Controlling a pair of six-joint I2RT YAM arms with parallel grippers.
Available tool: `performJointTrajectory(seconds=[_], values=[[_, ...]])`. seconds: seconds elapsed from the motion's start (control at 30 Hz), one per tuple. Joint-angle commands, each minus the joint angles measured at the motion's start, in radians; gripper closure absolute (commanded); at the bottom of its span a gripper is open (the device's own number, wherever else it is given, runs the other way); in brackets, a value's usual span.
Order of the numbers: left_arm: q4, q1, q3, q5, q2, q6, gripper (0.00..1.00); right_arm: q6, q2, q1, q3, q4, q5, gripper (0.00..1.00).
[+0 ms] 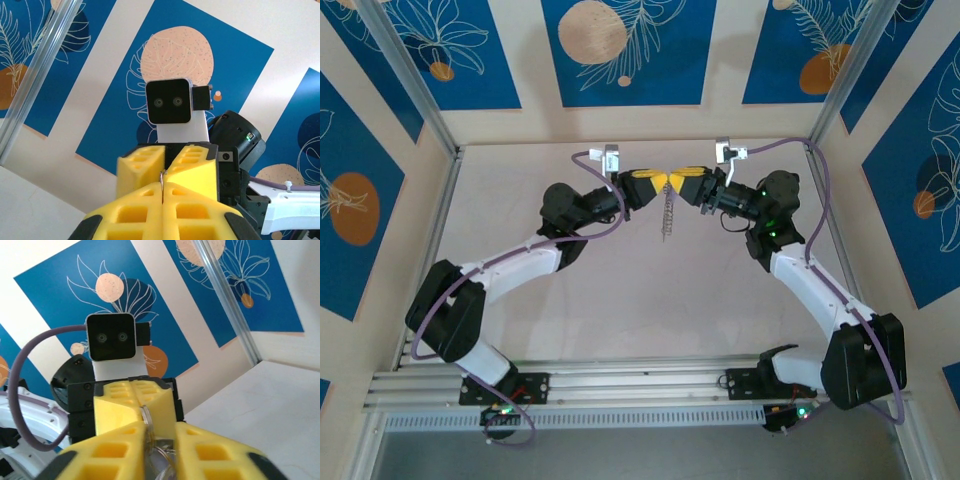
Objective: Put the keys on the keyring
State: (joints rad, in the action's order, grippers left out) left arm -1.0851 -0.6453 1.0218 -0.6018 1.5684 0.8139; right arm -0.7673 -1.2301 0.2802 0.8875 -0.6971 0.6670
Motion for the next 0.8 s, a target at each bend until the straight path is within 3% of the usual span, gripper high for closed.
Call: performJointTrajectory(seconds=[0.0, 0.1, 0.33, 0.43, 0.57, 0.77], values=[[-0.075, 0.008, 0.010, -0.011, -0.001, 0.012, 1.00, 0.010, -0.006, 0.004, 0.024, -0.021, 0.001, 0.89], [-0.072, 0.008, 0.011, -0.008, -0.001, 0.013, 1.00, 0.012, -0.005, 0.005, 0.022, -0.021, 0.005, 1.00], [-0.040, 0.015, 0.021, -0.021, -0.007, -0.005, 1.00, 0.027, -0.006, -0.009, 0.017, 0.000, 0.005, 1.00], [0.006, 0.045, 0.028, -0.048, -0.033, -0.033, 0.81, 0.046, -0.012, -0.031, 0.037, 0.035, 0.032, 1.00], [0.173, 0.094, 0.050, -0.108, -0.092, -0.136, 0.63, 0.115, -0.016, -0.067, 0.088, 0.150, 0.078, 1.00], [0.557, 0.125, 0.153, -0.201, -0.130, -0.388, 0.50, 0.284, -0.064, -0.099, 0.222, 0.403, 0.177, 1.00]])
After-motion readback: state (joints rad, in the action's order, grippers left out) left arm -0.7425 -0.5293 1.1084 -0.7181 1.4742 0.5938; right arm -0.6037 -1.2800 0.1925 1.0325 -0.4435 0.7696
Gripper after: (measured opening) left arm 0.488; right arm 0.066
